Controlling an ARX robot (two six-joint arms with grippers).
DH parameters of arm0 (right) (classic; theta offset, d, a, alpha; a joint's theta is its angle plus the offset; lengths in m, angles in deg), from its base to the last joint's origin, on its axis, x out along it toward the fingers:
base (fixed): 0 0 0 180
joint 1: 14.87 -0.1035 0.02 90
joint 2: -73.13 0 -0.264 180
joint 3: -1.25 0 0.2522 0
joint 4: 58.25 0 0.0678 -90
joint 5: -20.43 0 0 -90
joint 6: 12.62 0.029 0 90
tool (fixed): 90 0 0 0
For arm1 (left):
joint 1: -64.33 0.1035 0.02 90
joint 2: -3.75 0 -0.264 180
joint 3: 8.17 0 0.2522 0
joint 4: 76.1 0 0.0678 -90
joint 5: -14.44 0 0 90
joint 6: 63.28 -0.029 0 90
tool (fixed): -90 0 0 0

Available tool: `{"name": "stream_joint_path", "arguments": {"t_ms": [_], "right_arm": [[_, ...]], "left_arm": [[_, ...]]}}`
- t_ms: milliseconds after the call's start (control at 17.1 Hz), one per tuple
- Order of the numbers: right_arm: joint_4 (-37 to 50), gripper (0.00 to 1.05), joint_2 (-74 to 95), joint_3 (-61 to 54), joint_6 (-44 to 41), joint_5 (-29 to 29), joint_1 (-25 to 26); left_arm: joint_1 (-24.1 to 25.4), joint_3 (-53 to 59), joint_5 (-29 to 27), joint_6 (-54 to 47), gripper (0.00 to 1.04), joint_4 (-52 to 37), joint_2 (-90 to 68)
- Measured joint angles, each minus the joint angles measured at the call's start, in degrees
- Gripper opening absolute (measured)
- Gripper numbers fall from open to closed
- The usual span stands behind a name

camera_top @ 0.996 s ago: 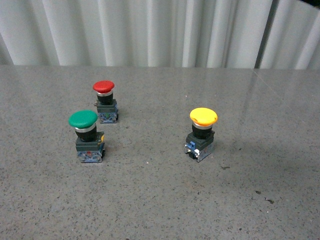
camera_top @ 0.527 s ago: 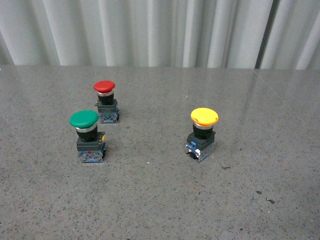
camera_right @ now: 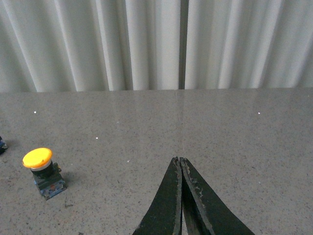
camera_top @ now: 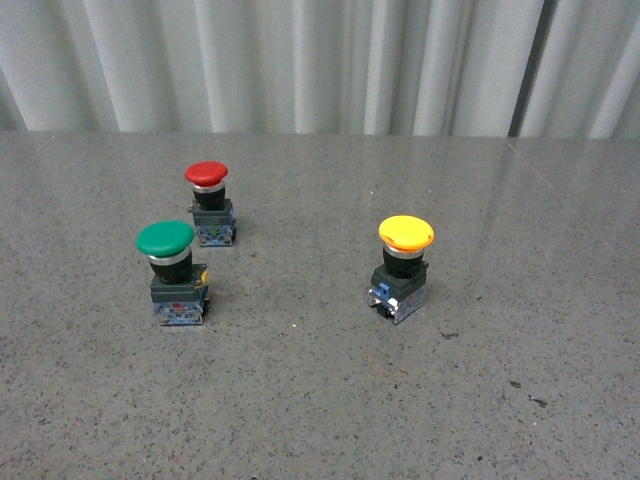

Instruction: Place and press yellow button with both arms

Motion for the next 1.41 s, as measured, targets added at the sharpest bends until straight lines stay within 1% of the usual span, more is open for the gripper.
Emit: {"name": "stream_joint_path", "arguments": {"t_ms": [117, 176, 234, 293, 352, 527, 586, 645, 820, 938, 1406], "right_arm": [[0.5, 0.02, -2.7, -1.8, -0.2, 2.2, 2.2], [0.3, 0.02, -3.9, -2.5, -0.3, 5.9, 4.7], [0.2, 0.02, -4.8, -3.5, -0.5, 9.2, 9.0], [-0.2, 0.02, -5.6, -4.5, -0.5, 9.0, 10.3], [-0.4, 0.02, -6.5, -5.2, -0.5, 9.9, 10.1], [-0.8, 0.02, -8.8, -6.7, -0.6, 10.0, 9.8], [-6.6, 0.02, -12.4, -6.9, -0.6, 10.1, 9.8], [-8.7, 0.02, -16.7, -8.0, -0.6, 10.1, 9.8], [-8.1, 0.02, -17.4, -8.2, -0.6, 10.1, 9.8], [-8.2, 0.02, -19.8, -10.3, -0.6, 10.1, 9.8], [-8.0, 0.02, -19.6, -10.2, -0.7, 10.1, 9.8]], "left_arm": [[0.0, 0.0, 0.0, 0.0, 0.98, 0.0, 0.0], [0.0, 0.0, 0.0, 0.0, 0.98, 0.0, 0.0], [0.0, 0.0, 0.0, 0.0, 0.98, 0.0, 0.0], [0.0, 0.0, 0.0, 0.0, 0.98, 0.0, 0.0], [0.0, 0.0, 0.0, 0.0, 0.98, 0.0, 0.0], [0.0, 0.0, 0.0, 0.0, 0.98, 0.0, 0.0], [0.0, 0.0, 0.0, 0.0, 0.98, 0.0, 0.0], [0.0, 0.0, 0.0, 0.0, 0.98, 0.0, 0.0], [0.0, 0.0, 0.0, 0.0, 0.98, 0.0, 0.0], [0.0, 0.0, 0.0, 0.0, 0.98, 0.0, 0.0], [0.0, 0.0, 0.0, 0.0, 0.98, 0.0, 0.0]]}}
